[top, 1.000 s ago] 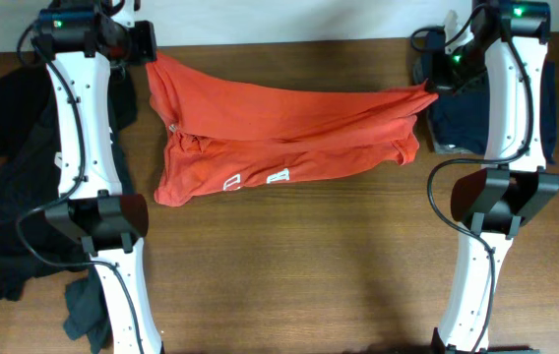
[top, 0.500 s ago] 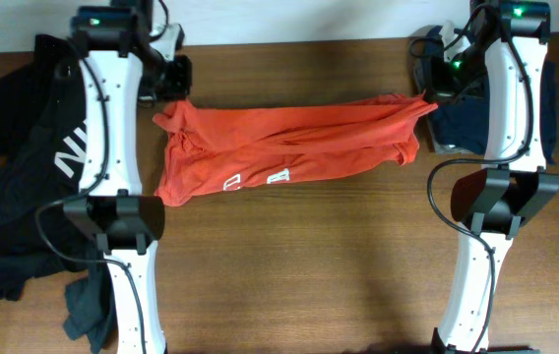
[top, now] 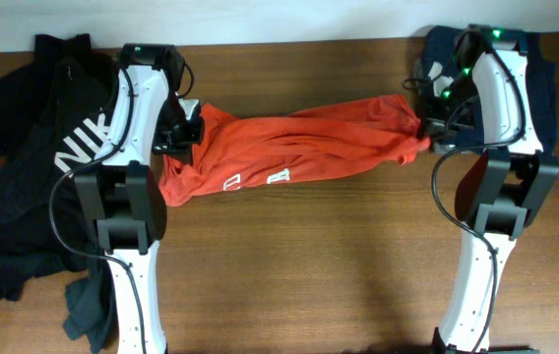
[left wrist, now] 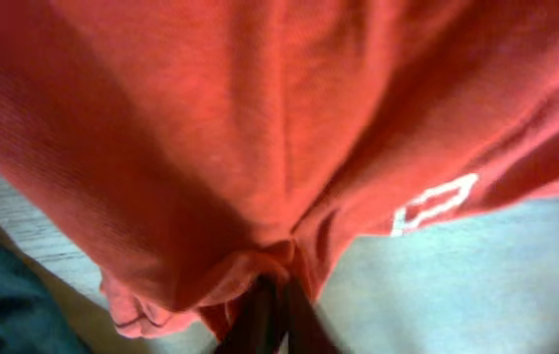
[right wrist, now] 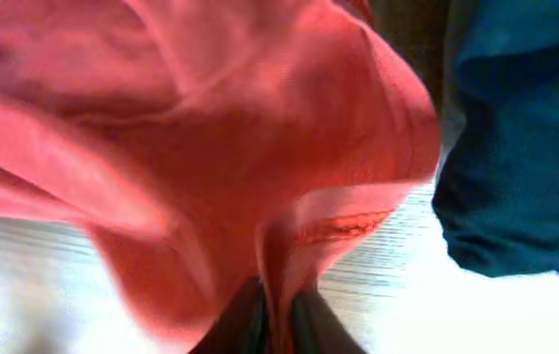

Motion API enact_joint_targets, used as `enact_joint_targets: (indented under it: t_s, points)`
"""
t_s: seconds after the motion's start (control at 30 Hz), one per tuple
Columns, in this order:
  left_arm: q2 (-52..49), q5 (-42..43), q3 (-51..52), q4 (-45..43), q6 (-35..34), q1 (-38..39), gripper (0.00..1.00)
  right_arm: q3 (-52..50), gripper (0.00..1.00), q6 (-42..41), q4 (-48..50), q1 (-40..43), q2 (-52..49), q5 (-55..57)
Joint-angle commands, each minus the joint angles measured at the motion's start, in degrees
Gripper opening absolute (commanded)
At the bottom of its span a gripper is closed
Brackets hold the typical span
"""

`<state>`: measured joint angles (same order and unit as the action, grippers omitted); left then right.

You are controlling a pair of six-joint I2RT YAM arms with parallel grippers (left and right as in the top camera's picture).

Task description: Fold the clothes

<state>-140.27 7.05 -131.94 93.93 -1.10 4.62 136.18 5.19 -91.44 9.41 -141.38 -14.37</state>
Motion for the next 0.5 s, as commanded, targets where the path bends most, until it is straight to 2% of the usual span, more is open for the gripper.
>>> enact_joint_targets:
  t_s: [0.0, 0.03, 0.1, 0.13, 0.17, 0.3, 0.47]
  points:
    - [0.98, -1.36, 0.66, -1.73, 0.74, -0.35, 0.41, -1.38, 0.48, 0.61, 1.55, 0.81, 1.51, 0.66]
    - [0.98, -1.38, 0.63, -2.05, 0.74, -0.35, 0.59, -1.36, 0.54, 0.61, 1.86, 0.79, 1.51, 0.63]
    - [0.98, -1.79, 0.59, -2.43, 0.72, -0.35, 0.82, -1.18, 0.58, 0.63, 1.97, 0.79, 1.51, 0.59]
    - [0.98, -2.19, 0.59, -2.56, 0.72, -0.39, 0.93, -1.18, 0.60, 0.90, 2.14, 0.79, 1.51, 0.59]
    - [1.05, -2.47, 0.42, -2.54, 0.74, -0.42, 0.98, -1.20, 0.63, 2.19, 2.38, 0.79, 1.51, -0.17]
    - [1.29, -2.40, -2.64, -1.64, 0.72, -0.44, 0.99, -1.36, 0.71, 3.39, 3.96, 0.68, 1.38, -0.39]
    - [2.27, -2.40, -10.03, -0.83, 0.61, -0.46, 0.99, -3.93, 0.72, 3.39, 8.61, 0.57, 1.31, -0.44]
